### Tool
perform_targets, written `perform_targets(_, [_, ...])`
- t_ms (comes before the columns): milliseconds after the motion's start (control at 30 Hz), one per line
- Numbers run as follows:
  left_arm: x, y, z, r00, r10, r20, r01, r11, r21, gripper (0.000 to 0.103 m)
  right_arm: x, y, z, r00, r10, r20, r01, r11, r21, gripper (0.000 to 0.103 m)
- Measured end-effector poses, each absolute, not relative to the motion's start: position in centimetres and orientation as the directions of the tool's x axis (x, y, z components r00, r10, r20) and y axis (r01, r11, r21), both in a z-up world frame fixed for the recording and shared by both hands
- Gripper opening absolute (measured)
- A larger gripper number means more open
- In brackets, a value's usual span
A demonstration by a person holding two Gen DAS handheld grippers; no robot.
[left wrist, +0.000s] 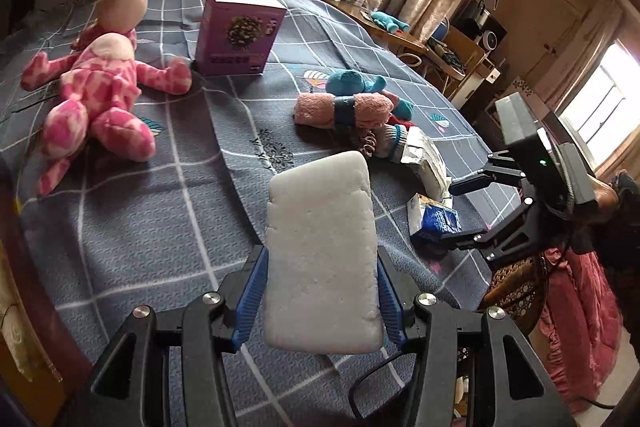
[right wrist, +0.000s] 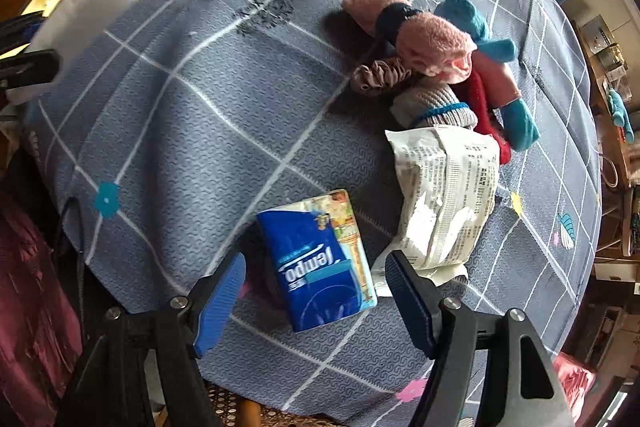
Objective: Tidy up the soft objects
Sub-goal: 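Lift the white sponge toward the tin while the right gripper grasps the Tempo pack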
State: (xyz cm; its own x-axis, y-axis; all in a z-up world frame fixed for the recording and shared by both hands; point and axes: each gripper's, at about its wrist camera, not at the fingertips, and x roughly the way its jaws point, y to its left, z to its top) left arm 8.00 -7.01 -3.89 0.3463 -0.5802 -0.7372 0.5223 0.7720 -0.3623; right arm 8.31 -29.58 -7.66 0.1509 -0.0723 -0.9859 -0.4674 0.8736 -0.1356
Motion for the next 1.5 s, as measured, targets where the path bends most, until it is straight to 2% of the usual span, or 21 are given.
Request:
perform_targets(233, [6.7,-4.4,-3.1,0.377,-0.599,-0.707,0.493,0.776,-0.394,0.053,9.8,-29.9,-10.1,0.048,-0.073,-0.996,-0.458,0.885,-0.086,0.073])
perform_targets(300, [6.5,-4.1,-2.9,0.384,-0.601,-0.7,0.488,0.776,-0.399,0.053,9.8,-29.6,-10.7,0.033,-0.082,-0.996,-0.465,0.881,-0.088,0.058])
perform_targets(533, [5.6,-2.0,-2.2,0.425,-0.601,-0.677,0.46,0.788,-0.41,0.053,8.8,-27.4,-7.0,0.206,-0.086,-0.975,-0.441,0.881,-0.171,0.057])
perform_targets(733, [4.9,1.4,-0.9,0.501,-0.565,-0.656,0.399,0.823,-0.404,0.053,8.1,-23.3,-3.1,0.355,0.101,-0.929,-0.395,0.917,-0.052,0.057])
perform_targets(867, [4.6,6.7,0.4,0.586,-0.503,-0.635,0.285,0.862,-0.419,0.053,8.2,-19.1,-4.5,0.361,0.181,-0.915,-0.424,0.906,0.012,0.057])
perform_targets(967, [4.7,12.1,0.5,0.648,-0.413,-0.64,0.137,0.89,-0.435,0.053,8.5,-16.4,-6.5,0.337,0.194,-0.921,-0.421,0.907,0.036,0.057])
perform_targets(1233, [6.6,24.5,-3.2,0.648,-0.152,-0.747,-0.299,0.851,-0.433,0.053,8.7,-14.1,-9.7,0.337,0.128,-0.933,-0.407,0.913,-0.022,0.056])
perform_targets(1500, [10.3,26.4,-4.6,0.619,-0.1,-0.779,-0.385,0.826,-0.412,0.054,8.7,-14.4,-10.0,0.317,0.151,-0.936,-0.37,0.929,0.025,0.055])
